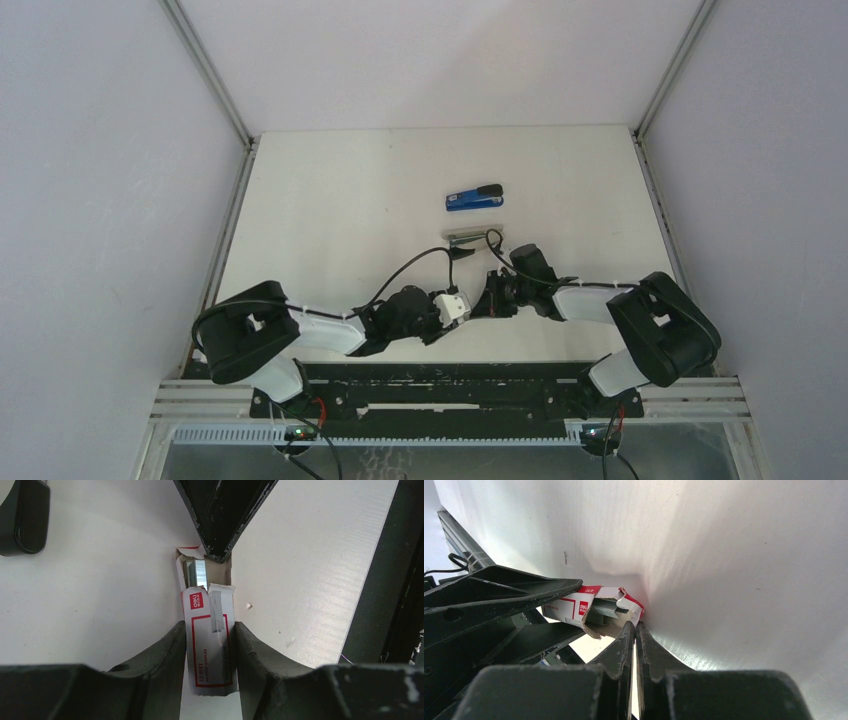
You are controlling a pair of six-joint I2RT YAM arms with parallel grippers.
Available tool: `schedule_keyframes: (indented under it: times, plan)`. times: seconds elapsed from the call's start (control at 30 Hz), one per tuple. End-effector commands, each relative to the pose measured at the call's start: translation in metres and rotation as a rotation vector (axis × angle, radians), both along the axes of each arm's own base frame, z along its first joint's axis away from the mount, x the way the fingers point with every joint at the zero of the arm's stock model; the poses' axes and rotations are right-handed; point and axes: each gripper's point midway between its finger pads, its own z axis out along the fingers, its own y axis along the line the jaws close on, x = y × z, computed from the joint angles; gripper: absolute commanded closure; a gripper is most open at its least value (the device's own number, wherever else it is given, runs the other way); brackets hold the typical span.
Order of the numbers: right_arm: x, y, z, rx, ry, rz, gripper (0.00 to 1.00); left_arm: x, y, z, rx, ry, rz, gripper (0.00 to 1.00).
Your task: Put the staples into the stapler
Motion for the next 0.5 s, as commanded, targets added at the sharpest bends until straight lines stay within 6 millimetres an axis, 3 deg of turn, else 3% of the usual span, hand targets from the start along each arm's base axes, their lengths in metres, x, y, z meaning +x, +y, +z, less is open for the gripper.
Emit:
schedule_keyframes:
  times: [0.0, 0.47]
  plan:
    - [0.014, -0.019, -0.006, -0.109, -0.057, -0.047, 1.0, 0.006, -0.002, 0.004, 0.017, -0.027, 0.005, 0.58]
    - [0.024, -0.042, 0.001, -0.168, -0.082, -0.106, 1.0, 0.011, 0.004, 0.006, 0.036, -0.053, 0.031, 0.57]
